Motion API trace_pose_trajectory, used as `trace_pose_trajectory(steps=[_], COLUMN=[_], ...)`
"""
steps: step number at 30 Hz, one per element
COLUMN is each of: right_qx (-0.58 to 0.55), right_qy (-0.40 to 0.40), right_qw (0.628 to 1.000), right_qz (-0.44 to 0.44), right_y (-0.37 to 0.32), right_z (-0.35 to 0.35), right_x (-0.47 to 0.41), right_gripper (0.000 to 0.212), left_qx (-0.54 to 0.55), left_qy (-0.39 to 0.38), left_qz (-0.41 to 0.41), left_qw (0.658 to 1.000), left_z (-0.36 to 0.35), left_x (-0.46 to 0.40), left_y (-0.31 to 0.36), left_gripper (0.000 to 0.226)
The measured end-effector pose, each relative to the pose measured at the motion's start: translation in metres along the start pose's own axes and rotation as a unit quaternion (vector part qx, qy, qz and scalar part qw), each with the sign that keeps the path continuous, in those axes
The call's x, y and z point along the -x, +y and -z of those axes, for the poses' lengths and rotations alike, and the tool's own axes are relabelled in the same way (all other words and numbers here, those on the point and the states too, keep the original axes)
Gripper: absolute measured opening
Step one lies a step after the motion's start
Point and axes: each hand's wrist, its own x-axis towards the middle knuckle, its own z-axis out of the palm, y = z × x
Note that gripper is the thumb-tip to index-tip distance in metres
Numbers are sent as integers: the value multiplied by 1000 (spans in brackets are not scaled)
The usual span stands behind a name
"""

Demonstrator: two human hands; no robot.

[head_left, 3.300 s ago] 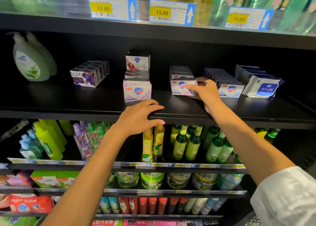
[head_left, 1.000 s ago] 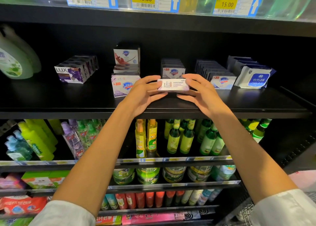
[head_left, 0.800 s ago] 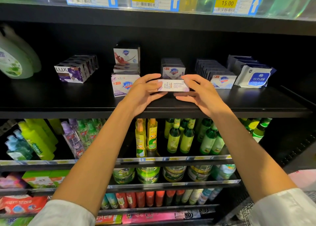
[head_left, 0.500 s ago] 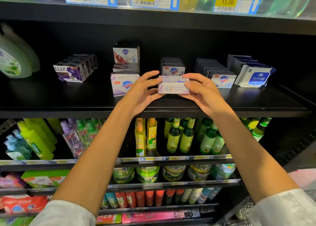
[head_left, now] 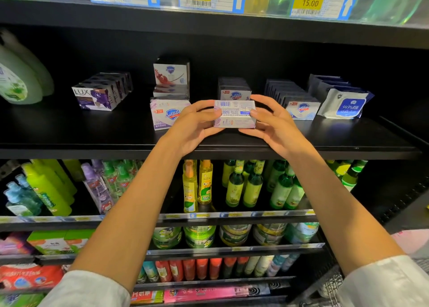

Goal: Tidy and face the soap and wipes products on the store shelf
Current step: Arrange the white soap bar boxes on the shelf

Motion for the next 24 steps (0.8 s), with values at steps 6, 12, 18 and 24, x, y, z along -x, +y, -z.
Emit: trace_pose_trajectory(steps=[6,12,18,24], right_qx=[16,24,21,32], right_qy=[12,10,9,-1], right_qw=[1000,1000,1000,999], right_qz=[-20,-5,7,10], right_y=[-1,1,3,3], right_z=[-1,1,2,3], right_x=[-2,-1,-1,-2], right_gripper=[47,46,48,49], left_qx=[-22,-12,-8,-27], left_qy=[-9,-4,3,2], left_qz=[-14,-8,-3,-13], left_qw=[1000,1000,1000,1000], left_z=[1,-1,-2,-2], left_x=[1,2,1,1], left_y=[-2,-1,-1,-2], left_gripper=[50,45,41,39])
